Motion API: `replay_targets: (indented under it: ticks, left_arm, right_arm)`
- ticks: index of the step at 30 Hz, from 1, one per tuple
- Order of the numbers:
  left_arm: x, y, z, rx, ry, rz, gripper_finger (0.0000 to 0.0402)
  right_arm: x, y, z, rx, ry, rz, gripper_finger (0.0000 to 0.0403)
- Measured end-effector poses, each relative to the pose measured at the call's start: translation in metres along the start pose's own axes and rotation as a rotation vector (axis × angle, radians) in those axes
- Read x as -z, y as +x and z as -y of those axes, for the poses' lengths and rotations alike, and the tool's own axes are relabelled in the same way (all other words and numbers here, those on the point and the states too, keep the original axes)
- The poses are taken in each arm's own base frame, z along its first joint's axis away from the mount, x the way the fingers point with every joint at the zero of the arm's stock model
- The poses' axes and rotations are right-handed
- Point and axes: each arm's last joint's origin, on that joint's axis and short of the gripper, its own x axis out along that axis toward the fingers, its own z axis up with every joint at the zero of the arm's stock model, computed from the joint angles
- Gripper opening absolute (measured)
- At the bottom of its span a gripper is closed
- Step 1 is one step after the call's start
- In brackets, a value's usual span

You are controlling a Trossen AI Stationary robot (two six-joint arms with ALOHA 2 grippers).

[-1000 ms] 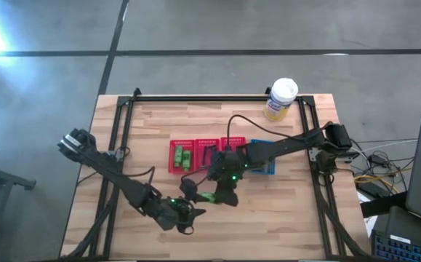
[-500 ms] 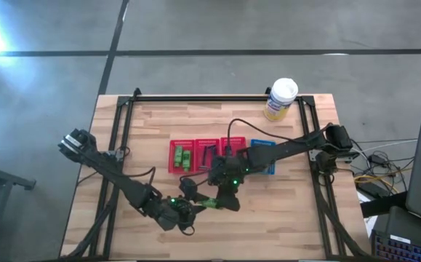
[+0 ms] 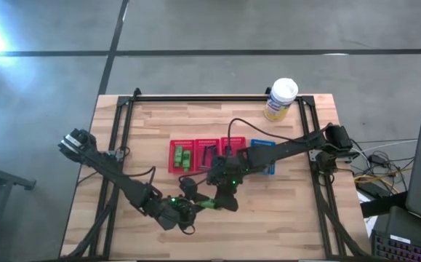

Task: Pick & Place Travel size toiletries
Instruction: Put the green shampoo into the left red bin

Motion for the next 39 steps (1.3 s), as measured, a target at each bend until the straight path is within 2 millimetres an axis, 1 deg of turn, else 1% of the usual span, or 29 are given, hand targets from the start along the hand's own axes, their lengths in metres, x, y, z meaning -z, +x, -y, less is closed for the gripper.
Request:
replay_targets:
  ticks: [7, 9, 11, 17, 20, 24, 27, 30, 33, 36, 39]
  left_arm:
    - [0.000, 0.000, 0.000, 0.003, -0.007, 0.002, 0.0130]
    - [0.000, 0.000, 0.000, 0.004, -0.007, 0.001, 0.0123]
    - [0.000, 0.000, 0.000, 0.006, -0.009, 0.001, 0.0120]
    - [0.003, 0.000, 0.001, 0.015, -0.030, -0.025, 0.0117]
    - [0.006, -0.001, 0.002, 0.017, -0.056, -0.051, 0.0116]
    - [0.013, -0.001, 0.005, 0.015, -0.107, -0.109, 0.0115]
    - [0.017, -0.005, 0.003, -0.024, -0.184, -0.154, 0.0115]
    - [0.023, -0.011, 0.000, -0.080, -0.322, -0.215, 0.0115]
    - [0.032, -0.021, -0.005, -0.191, -0.551, -0.270, 0.0115]
    - [0.046, -0.033, -0.013, -0.366, -0.885, -0.299, 0.0115]
    - [0.065, -0.042, -0.018, -0.545, -1.285, -0.276, 0.0115]
  right_arm:
    - [0.002, 0.003, -0.003, -0.004, -0.002, -0.005, 0.0115]
    - [0.002, 0.003, -0.003, -0.001, -0.002, -0.003, 0.0115]
    - [0.002, 0.003, -0.003, 0.001, -0.002, -0.002, 0.0124]
    - [0.002, 0.001, -0.004, 0.010, 0.018, 0.008, 0.0187]
    - [0.002, -0.005, -0.007, 0.028, 0.018, 0.022, 0.0220]
    - [0.005, -0.022, -0.017, 0.054, 0.007, 0.050, 0.0261]
    - [0.010, -0.038, -0.024, 0.168, -0.007, 0.096, 0.0288]
    - [0.018, -0.061, -0.032, 0.338, -0.014, 0.186, 0.0311]
    - [0.030, -0.087, -0.045, 0.508, 0.001, 0.303, 0.0332]
    - [0.041, -0.108, -0.054, 0.640, 0.061, 0.425, 0.0348]
    - [0.051, -0.122, -0.061, 0.719, 0.107, 0.534, 0.0358]
